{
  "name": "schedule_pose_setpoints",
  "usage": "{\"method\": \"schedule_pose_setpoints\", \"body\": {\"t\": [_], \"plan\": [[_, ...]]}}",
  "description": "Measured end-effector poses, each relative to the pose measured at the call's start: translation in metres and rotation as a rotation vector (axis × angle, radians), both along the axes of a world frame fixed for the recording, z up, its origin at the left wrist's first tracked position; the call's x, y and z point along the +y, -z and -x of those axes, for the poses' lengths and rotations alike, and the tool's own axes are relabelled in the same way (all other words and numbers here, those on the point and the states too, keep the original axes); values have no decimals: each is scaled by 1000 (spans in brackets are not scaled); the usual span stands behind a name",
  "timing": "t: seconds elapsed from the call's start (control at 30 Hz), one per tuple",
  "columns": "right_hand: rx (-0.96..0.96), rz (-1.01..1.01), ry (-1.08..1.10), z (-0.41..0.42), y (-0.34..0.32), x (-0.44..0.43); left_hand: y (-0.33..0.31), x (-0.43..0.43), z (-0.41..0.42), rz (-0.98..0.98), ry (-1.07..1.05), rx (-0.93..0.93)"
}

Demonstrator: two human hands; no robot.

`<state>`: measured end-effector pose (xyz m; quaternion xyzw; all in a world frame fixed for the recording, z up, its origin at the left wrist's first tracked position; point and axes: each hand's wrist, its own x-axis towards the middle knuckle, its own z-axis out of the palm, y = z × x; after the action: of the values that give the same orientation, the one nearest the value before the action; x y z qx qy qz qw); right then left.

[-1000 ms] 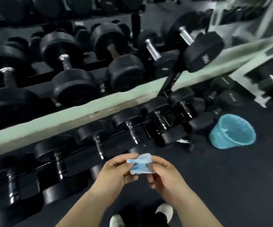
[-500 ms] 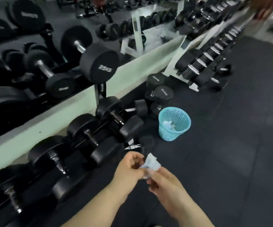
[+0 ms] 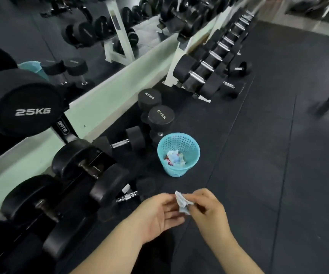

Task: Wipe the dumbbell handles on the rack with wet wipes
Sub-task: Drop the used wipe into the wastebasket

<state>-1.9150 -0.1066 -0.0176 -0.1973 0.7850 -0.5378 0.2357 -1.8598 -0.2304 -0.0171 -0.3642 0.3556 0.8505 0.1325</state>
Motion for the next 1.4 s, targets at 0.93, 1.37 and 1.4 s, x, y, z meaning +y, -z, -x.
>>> {"method": "schedule_pose_setpoints", "body": {"t": [0.93, 1.37, 1.4], "plan": [[-259, -822, -335, 402, 166, -191, 87, -165, 263, 482, -528, -548], [72, -562, -1074, 313, 86, -259, 49, -75, 173, 427, -1295, -706], [103, -518, -1164, 292, 80, -259, 45, -60, 159, 439, -1357, -723]]}}
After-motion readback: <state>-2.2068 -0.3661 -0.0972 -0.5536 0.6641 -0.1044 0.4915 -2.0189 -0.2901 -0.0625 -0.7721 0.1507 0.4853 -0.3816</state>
